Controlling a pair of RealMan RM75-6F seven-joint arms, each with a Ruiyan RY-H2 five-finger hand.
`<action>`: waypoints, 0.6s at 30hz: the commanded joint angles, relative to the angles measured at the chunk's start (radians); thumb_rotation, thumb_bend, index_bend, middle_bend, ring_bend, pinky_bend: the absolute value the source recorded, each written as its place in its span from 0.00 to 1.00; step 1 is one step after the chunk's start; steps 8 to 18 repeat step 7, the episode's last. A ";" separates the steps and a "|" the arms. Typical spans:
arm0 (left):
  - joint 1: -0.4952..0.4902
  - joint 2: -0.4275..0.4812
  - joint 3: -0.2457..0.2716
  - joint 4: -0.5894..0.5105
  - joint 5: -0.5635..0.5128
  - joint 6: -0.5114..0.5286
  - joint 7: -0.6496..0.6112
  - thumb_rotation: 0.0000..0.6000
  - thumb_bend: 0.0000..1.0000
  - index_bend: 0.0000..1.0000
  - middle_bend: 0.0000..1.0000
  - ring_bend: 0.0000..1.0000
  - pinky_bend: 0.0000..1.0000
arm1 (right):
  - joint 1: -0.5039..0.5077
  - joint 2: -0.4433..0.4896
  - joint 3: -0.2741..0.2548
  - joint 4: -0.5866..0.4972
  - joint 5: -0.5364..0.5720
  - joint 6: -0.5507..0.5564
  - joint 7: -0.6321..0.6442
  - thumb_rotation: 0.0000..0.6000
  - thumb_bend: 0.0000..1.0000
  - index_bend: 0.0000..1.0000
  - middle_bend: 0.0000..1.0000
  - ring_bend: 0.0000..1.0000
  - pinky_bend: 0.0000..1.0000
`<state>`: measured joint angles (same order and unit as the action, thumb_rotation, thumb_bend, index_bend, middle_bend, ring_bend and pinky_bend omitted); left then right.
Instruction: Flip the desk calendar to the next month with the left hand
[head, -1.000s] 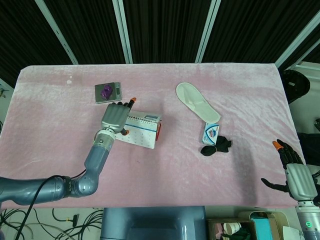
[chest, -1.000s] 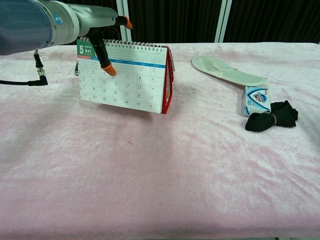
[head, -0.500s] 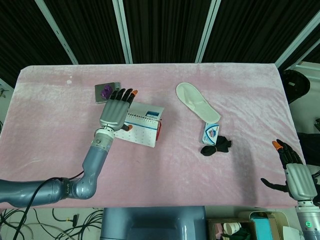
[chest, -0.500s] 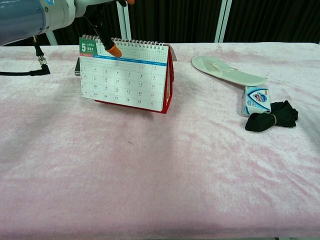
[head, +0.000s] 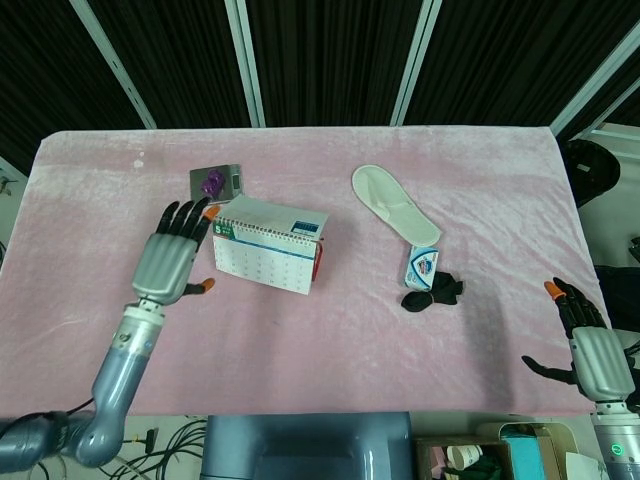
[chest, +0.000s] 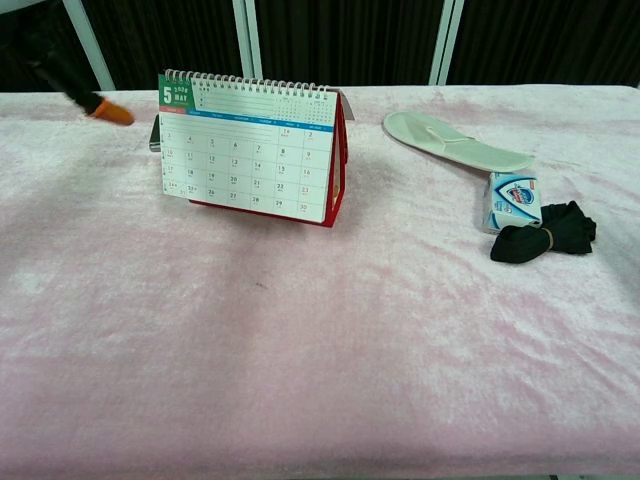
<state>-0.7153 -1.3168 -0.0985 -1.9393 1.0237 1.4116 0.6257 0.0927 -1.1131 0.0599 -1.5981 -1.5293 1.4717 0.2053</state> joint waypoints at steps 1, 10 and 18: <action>0.135 0.071 0.163 -0.003 0.195 0.119 -0.073 1.00 0.00 0.00 0.00 0.00 0.00 | -0.001 -0.002 -0.001 0.004 -0.006 0.006 -0.007 1.00 0.03 0.00 0.00 0.00 0.10; 0.307 0.074 0.305 0.109 0.319 0.233 -0.217 1.00 0.00 0.00 0.00 0.00 0.00 | -0.003 -0.008 -0.002 0.011 -0.016 0.016 -0.016 1.00 0.03 0.00 0.00 0.00 0.10; 0.307 0.074 0.305 0.109 0.319 0.233 -0.217 1.00 0.00 0.00 0.00 0.00 0.00 | -0.003 -0.008 -0.002 0.011 -0.016 0.016 -0.016 1.00 0.03 0.00 0.00 0.00 0.10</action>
